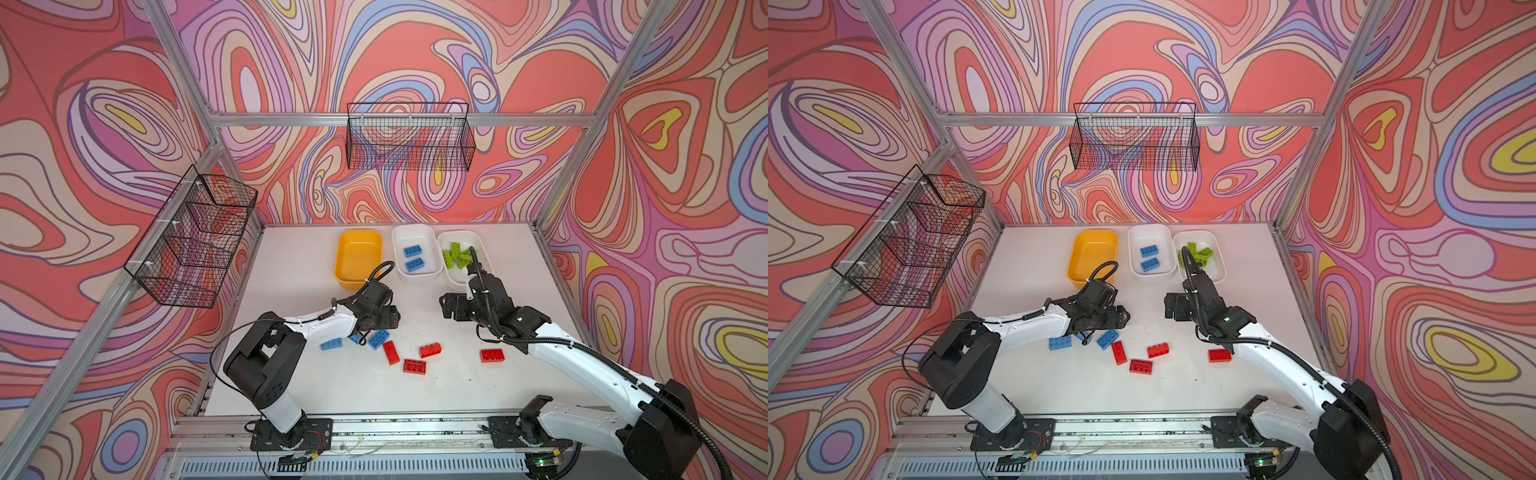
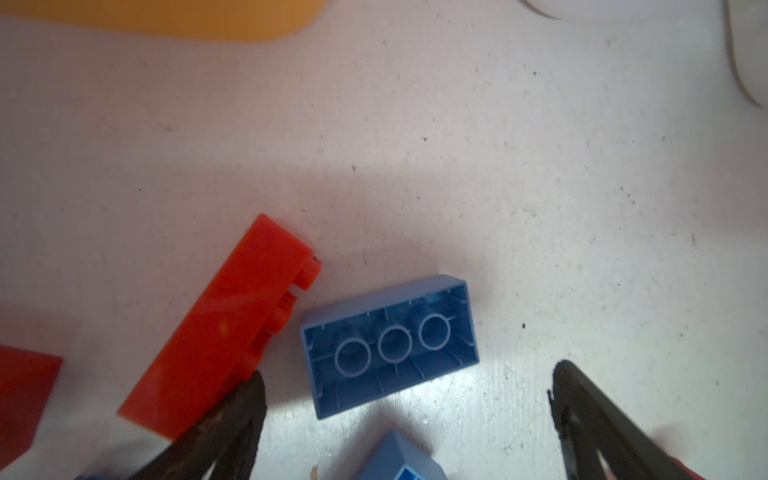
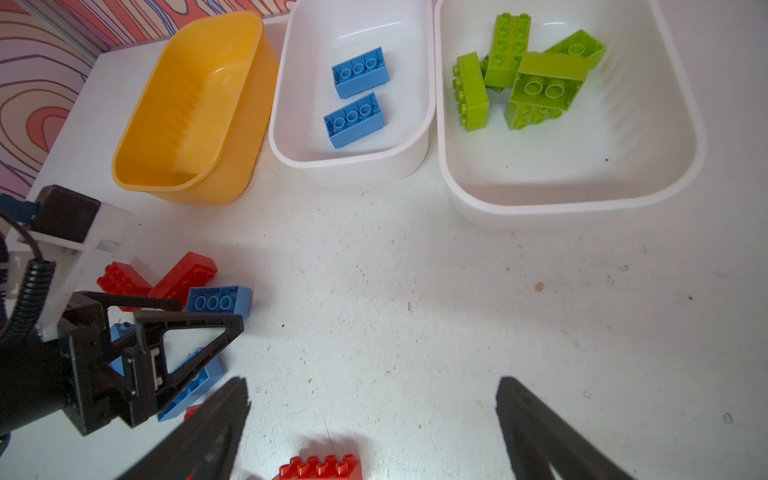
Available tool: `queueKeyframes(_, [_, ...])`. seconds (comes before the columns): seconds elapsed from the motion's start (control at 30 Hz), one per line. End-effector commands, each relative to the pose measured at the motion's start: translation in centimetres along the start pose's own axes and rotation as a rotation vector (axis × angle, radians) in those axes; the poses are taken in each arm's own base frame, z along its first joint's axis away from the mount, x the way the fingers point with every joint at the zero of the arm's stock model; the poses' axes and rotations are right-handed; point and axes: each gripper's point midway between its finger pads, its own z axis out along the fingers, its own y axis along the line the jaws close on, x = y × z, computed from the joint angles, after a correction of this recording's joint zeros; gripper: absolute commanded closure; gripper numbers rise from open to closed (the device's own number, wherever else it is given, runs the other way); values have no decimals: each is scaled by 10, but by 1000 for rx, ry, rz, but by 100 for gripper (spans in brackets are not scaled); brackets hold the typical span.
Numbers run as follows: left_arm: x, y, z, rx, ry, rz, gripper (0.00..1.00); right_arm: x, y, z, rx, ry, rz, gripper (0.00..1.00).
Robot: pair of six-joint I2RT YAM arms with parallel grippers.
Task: Sort the legos into containers by color
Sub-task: 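Lower the left gripper onto a blue brick and grasp it while the right gripper withdraws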
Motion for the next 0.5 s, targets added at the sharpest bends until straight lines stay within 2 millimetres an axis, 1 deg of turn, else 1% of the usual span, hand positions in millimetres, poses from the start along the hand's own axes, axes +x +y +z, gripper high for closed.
queueKeyframes(0.0, [-8,5,2,-22,9,5,8,3,-4,3,23,4,-7,2])
queueKeyframes(0.07, [-13,10,3,-34,7,11,10,4,-4,4,28,12,-12,2])
queueKeyframes(0.17, [-15,10,5,-38,17,34,12,4,-6,5,40,14,-14,2])
queueKeyframes(0.47, [-3,6,17,-11,62,14,16,2,-3,5,30,16,-6,2])
